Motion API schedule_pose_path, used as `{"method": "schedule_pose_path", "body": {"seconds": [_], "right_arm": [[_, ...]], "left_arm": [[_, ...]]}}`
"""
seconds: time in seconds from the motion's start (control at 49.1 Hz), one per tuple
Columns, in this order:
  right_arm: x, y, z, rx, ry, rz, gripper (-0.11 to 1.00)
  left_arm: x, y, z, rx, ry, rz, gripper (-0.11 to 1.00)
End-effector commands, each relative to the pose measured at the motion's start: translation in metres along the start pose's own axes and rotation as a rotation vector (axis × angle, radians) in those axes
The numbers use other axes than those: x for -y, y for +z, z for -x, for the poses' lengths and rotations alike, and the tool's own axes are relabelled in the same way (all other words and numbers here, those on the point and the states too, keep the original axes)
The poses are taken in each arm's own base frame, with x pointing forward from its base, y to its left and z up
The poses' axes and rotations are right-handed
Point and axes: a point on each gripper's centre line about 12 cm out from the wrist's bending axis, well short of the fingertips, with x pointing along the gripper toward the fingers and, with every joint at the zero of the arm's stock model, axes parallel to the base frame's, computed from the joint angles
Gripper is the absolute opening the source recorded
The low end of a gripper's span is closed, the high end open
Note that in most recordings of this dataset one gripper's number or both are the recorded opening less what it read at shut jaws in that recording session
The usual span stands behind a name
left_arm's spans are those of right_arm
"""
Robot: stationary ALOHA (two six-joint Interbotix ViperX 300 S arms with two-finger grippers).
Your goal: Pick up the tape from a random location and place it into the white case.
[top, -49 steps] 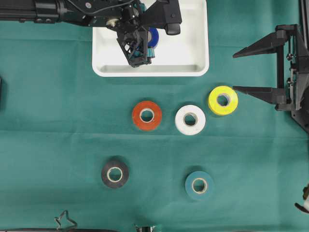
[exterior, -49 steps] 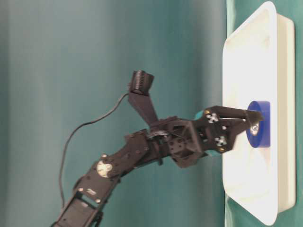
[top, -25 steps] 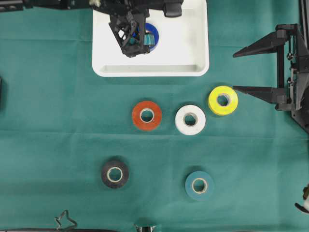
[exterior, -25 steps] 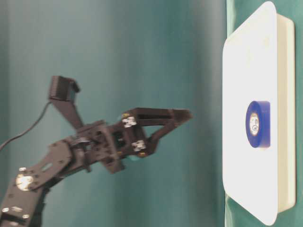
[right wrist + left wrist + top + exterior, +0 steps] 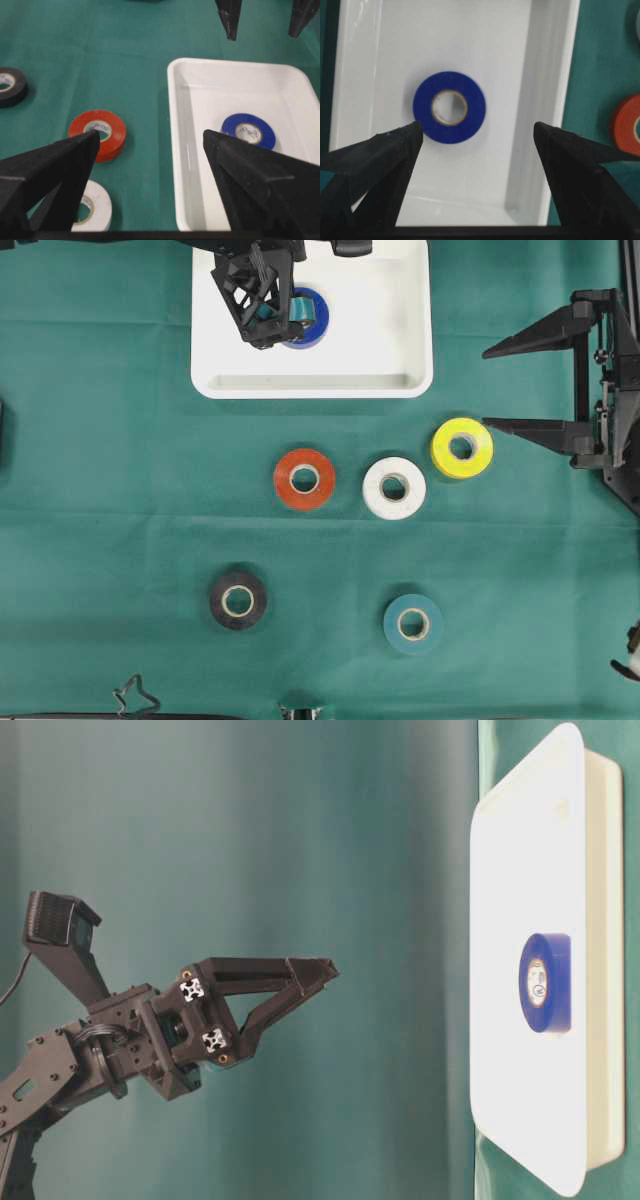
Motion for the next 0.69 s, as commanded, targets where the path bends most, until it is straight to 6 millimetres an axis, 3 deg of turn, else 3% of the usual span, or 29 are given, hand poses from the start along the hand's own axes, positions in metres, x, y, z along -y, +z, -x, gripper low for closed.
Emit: {"method": "schedule_pose_path", "body": {"seconds": [0.0,0.204,0.326,0.468,0.672], "right_arm": [[0.000,0.013,0.000,0.031,0.000,-0.003,0.93],[-0.001,0.013,0.000,0.031,0.002,-0.002,0.93],[-0.001,0.014,0.000,0.035,0.002,-0.002,0.93],[-0.001,0.016,0.000,0.038,0.002,-0.006,0.93],[-0.001,0.018,0.002,0.034,0.000,-0.007,0.93]], "left_arm": [[0.010,0.007,0.019,0.049,-0.009,-0.018,0.99],[0.060,0.005,0.019,0.056,-0.071,-0.110,0.99],[0.078,0.002,0.020,0.061,-0.093,-0.145,0.99],[0.076,-0.010,0.024,0.047,-0.091,-0.142,0.99],[0.061,-0.041,0.053,0.129,-0.070,-0.114,0.99]]}}
